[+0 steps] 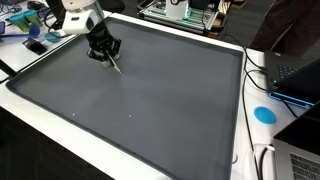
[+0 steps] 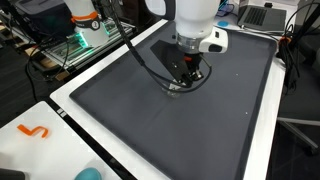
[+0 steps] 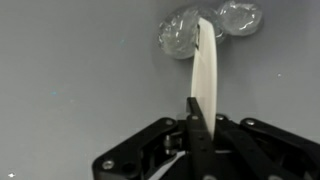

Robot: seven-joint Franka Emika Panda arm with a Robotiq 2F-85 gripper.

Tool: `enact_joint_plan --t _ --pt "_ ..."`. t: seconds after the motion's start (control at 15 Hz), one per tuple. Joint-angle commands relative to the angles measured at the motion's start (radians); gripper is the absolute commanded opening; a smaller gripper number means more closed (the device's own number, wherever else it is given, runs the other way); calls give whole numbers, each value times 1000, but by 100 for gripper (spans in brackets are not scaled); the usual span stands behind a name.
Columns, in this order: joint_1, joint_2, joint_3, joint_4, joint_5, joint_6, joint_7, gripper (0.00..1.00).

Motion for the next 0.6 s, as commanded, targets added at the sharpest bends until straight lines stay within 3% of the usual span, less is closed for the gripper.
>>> enact_joint_plan --t 0.0,0.53 --pt "-20 18 -6 -36 -16 55 -25 1" --pt "-11 30 -41 -38 -51 51 11 1"
